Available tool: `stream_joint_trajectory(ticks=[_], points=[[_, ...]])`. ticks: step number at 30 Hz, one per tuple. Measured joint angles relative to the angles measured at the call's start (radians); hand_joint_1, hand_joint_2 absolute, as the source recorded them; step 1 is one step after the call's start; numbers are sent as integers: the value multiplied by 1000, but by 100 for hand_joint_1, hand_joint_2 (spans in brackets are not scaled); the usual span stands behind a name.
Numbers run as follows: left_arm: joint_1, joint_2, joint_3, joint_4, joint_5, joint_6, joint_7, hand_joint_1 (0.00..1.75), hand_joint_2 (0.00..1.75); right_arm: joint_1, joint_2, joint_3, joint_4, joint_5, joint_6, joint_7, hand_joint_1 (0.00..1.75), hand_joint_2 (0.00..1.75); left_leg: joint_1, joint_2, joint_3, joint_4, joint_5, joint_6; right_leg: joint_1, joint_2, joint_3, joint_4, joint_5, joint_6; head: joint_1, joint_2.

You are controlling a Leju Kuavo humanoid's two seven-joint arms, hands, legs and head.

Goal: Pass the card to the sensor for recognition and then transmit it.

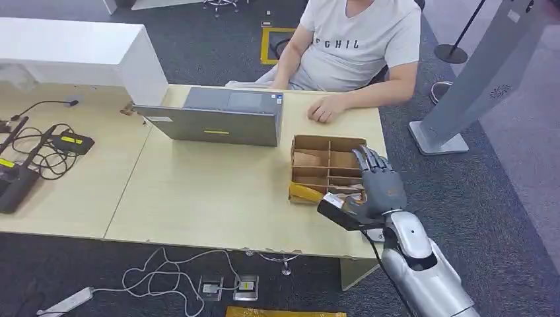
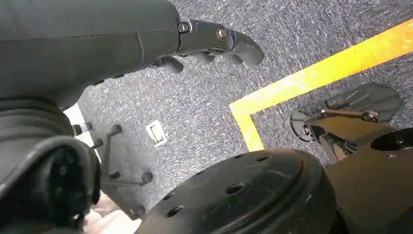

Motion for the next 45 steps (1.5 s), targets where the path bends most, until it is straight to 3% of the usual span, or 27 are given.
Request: stream_joint_trajectory(ticks=[9,45], points=[[0,0,0,0,3,1,0,0,0,0,-23,-7,-38,33,1,-10,0,175,0,0,0,0,0,0,0,0,0,0,0,0,0,0],[-5,0,-7,0,-18,4,0,0,0,1,-7,62,-37,107,45,0,0,175,0,0,0,0,0,0,0,0,0,0,0,0,0,0]])
